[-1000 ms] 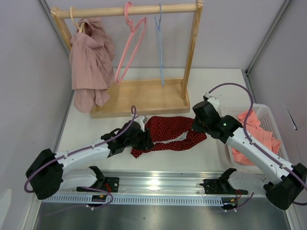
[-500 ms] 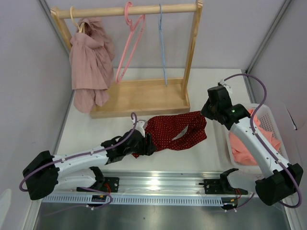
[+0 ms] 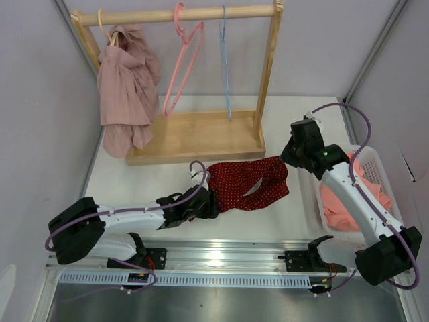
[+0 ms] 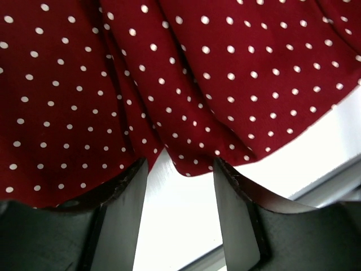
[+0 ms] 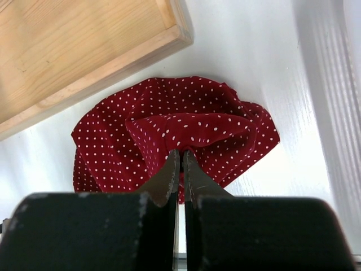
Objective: Place the skirt on the hanger
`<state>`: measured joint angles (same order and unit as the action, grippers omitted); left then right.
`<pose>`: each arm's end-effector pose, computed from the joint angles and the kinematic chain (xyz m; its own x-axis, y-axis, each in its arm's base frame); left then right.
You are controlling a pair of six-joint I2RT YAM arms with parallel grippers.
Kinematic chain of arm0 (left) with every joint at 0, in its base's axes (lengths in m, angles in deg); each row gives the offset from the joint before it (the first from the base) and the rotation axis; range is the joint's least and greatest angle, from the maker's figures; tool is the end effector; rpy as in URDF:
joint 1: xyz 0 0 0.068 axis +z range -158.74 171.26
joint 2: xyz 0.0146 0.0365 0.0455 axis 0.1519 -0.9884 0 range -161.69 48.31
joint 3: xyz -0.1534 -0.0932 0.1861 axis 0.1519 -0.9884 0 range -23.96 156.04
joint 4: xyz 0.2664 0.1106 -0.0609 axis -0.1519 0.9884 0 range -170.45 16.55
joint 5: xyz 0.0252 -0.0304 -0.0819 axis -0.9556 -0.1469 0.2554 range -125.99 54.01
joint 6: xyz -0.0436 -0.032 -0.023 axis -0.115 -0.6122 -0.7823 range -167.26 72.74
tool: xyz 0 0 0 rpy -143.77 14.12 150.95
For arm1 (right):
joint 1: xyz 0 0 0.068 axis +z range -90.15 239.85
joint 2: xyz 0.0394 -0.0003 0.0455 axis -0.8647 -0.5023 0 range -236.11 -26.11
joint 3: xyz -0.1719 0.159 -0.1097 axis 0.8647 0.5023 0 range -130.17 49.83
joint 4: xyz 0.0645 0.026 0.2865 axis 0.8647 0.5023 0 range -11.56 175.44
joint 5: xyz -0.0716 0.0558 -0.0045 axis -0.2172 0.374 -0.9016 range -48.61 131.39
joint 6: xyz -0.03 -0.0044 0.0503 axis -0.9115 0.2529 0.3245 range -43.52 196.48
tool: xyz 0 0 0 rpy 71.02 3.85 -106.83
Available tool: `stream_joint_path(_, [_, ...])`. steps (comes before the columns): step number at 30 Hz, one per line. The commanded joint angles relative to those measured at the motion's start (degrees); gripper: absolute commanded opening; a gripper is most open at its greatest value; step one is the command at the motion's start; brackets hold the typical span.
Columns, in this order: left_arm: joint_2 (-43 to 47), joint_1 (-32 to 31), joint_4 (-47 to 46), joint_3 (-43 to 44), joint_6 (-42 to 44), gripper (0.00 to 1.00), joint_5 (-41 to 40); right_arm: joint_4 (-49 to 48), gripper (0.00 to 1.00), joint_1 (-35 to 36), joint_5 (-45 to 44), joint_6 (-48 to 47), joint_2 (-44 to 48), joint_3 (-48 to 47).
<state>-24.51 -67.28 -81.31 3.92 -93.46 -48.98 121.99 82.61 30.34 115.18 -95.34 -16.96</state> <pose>0.1492 -0.2254 0.1158 -0.7904 -0.0558 -0.6101 0.2549 0.8756 -0.4103 0.2749 0.1066 0.3113 -0.6783 0.3809 -0.6283 0.2142 0.9205 0.3269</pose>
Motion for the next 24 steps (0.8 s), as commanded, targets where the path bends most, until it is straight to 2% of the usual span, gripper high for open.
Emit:
stream_joint_path(1, [-0.83, -0.34, -2.3, 2.79, -2.32, 0.54, -2.48, -1.36, 0.0, -0.96, 0.33, -1.43, 0.06, -1.77])
stream_joint_path(12, [-5.84, -0.34, -3.79, 5.43, -3.29, 0.4, -1.51, -1.19, 0.0, -2.72, 0.68, -2.22, 1.12, -0.1])
stream_joint_path(18, [-7.16, -0.34, -2.3, 5.87, -4.08, 0.4, -1.51, -1.36, 0.0, -3.69, 1.2, -2.66, 1.64, 0.87])
stream_joint_path(22, [-7.34, -0.34, -3.0, 4.38, -4.52, 0.46, -0.89, -1.45, 0.0, -4.74, 1.64, -2.93, 1.99, 1.66])
stream_joint_path(24, [-8.3, -0.34, -3.53, 4.9, -4.61, 0.46, -0.72, -1.63, 0.0, -5.1, 2.08, -3.01, 2.17, 1.92])
